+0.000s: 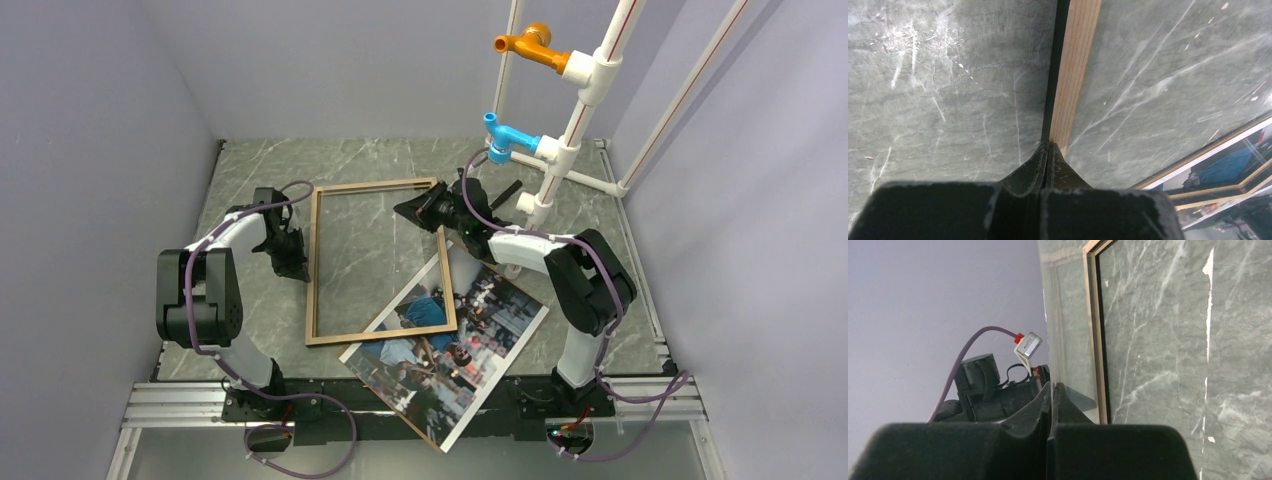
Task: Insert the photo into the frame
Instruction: Place the photo frame item in the photo frame.
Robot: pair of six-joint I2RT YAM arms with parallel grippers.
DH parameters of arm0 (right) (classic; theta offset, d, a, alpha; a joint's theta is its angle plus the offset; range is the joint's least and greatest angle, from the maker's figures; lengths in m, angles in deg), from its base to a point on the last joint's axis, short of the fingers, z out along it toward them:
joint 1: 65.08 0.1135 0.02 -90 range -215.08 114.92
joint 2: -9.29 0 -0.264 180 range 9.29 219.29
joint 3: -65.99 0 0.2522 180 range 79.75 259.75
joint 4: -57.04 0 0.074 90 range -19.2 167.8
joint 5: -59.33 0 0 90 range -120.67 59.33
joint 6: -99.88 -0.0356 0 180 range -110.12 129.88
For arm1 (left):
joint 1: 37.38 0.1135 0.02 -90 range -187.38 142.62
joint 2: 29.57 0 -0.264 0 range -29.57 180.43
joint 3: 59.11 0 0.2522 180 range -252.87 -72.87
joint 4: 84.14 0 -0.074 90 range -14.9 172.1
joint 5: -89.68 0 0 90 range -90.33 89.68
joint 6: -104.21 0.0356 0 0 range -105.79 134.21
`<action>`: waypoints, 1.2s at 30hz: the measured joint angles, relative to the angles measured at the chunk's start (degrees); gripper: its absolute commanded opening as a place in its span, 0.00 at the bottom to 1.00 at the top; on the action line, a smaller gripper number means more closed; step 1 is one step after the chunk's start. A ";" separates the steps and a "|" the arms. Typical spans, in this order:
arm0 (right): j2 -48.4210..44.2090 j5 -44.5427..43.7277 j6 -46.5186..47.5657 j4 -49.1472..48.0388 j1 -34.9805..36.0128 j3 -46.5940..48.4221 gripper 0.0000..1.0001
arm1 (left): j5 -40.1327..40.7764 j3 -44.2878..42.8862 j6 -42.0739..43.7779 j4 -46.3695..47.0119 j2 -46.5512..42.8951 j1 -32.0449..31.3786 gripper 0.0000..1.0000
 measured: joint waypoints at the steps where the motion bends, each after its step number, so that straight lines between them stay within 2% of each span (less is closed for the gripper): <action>1: -0.04 -0.15 -0.11 -0.31 0.00 -0.39 0.00 | 0.13 0.00 -0.02 -0.02 0.00 -0.02 0.00; 16: -1.01 -1.62 0.59 -2.29 -0.35 -4.20 0.00 | 0.79 0.00 0.02 -0.11 0.00 -0.26 0.00; 31: -1.14 -2.91 7.58 3.08 -1.14 -4.26 0.00 | 1.22 0.00 0.26 -0.50 0.02 -0.26 0.00; 36: -0.98 -3.34 9.07 4.46 -1.14 -4.26 0.05 | 1.22 0.00 0.35 -0.50 0.04 -0.26 0.00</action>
